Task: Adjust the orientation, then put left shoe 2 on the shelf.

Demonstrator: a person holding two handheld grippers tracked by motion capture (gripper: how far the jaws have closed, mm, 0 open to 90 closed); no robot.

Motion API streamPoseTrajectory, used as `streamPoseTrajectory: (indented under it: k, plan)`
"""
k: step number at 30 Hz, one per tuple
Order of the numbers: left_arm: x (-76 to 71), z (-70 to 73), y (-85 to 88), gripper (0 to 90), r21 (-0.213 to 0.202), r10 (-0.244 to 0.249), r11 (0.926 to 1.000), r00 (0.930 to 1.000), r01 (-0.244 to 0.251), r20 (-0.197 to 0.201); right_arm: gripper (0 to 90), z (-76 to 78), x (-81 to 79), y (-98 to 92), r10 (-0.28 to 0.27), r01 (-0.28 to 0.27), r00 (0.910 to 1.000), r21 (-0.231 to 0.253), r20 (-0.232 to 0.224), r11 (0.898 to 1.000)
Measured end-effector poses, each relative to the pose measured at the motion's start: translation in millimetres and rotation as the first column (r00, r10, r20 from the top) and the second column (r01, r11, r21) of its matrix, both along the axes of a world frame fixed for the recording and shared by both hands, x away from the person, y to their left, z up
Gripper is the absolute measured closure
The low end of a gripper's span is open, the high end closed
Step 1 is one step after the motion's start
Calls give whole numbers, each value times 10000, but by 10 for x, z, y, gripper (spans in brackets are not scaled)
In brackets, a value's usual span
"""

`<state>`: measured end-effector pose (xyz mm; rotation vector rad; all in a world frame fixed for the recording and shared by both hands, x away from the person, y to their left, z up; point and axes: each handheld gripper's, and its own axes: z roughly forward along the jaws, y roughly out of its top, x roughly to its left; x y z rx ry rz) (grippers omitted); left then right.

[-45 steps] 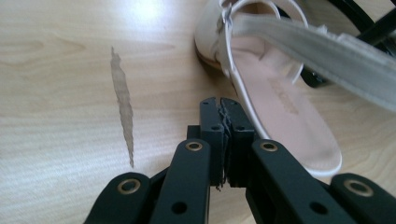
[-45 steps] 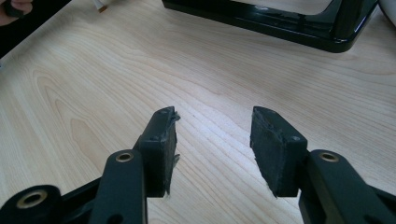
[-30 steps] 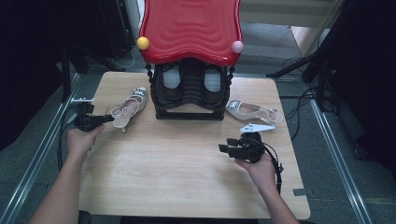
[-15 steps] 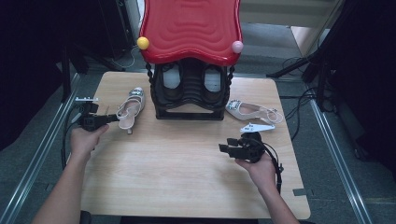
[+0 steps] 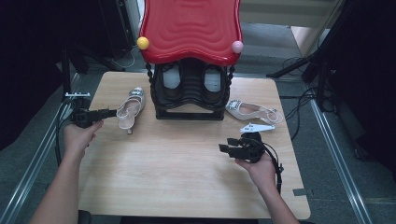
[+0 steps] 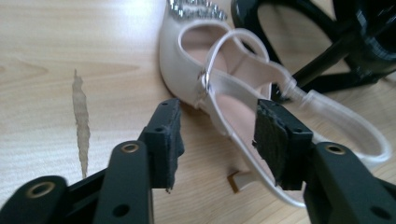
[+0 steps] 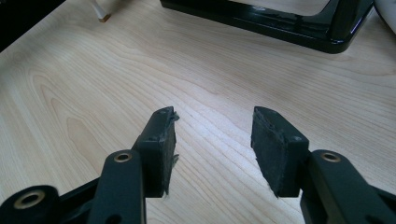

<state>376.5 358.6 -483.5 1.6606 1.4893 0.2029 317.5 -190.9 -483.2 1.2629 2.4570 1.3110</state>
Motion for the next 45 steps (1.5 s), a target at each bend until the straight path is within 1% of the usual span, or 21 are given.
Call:
streamPoseTrajectory:
  k: [1,3,5,6,7,9,12,14,16,19,22,25,29,32,34,37,39,41,43,44,45]
  plan:
    - [3,20,12,474,-134,-2,9999,10000,2,3,512,-2,1,-1,6,-6,10000,-2,4,10000]
    - [10,70,25,445,-208,124,9997,9999,-122,91,512,-3,1,-4,-12,12,10000,-29,-22,10000]
    - [14,88,29,444,-323,215,9993,9997,-212,84,512,-4,3,-8,-17,17,10000,7,-6,10000]
    - [12,111,36,450,-336,350,9988,9994,-348,67,512,-4,3,-8,-26,26,10000,2,-20,10000]
    - [15,142,40,459,-468,538,9975,9985,-532,104,512,-6,4,-8,-35,35,10000,-11,-29,10000]
    - [30,179,29,458,-580,482,9972,9987,-473,145,512,-8,5,-6,-46,46,10000,-22,-65,10000]
    - [57,220,-73,451,98,338,9994,9991,-340,267,511,-10,4,-1,-28,27,10000,-77,-22,10000]
    - [84,236,-140,439,413,240,9988,9995,-248,201,511,-13,5,-2,-19,19,10000,-68,-27,10000]
    - [108,248,-195,430,428,104,9990,9996,-115,260,511,-17,4,-4,-12,12,10000,-71,-40,10000]
    - [141,274,-289,404,803,68,9967,9993,-98,380,512,-17,-3,-13,-54,54,10000,-53,-63,10000]
    - [177,284,-360,402,864,-170,9962,9992,138,362,511,-18,-10,-27,-104,104,9999,-58,-71,9999]
    - [214,274,-418,403,883,-332,9956,9990,306,290,510,-22,-13,-40,-154,153,9999,-48,-65,9999]
    - [265,234,-465,402,1043,-203,9944,9993,170,302,510,-23,-24,-54,-191,190,9998,-46,-38,9998]
    - [304,195,-474,403,1109,-158,9937,9997,138,171,509,-23,-32,-62,-241,241,9997,-51,-57,9997]
    - [322,169,-483,407,1253,-40,9921,9999,20,153,509,-23,-37,-67,-252,252,9997,-35,-68,9997]
    - [352,130,-456,407,1291,108,9916,9999,-119,95,509,-23,-45,-82,-306,306,9995,-44,-68,9995]
    - [370,102,-430,408,1273,290,9914,9995,-298,84,509,-28,-49,-95,-327,327,9994,-64,-71,9994]
    - [394,58,-414,408,1148,476,9922,9989,-476,33,509,-28,-52,-108,-364,364,9993,-54,-84,9993]
    - [420,14,-410,410,1163,523,9919,9986,-506,-112,509,-26,-55,-116,-385,384,9992,-49,-77,9992]
    - [430,-8,-414,414,1168,654,9911,9978,-633,-142,508,-27,-60,-115,-420,420,9991,-61,-92,9991]
    - [445,-31,-410,416,1110,660,9918,9976,-633,-213,508,-29,-64,-113,-422,421,9990,-70,-115,9991]
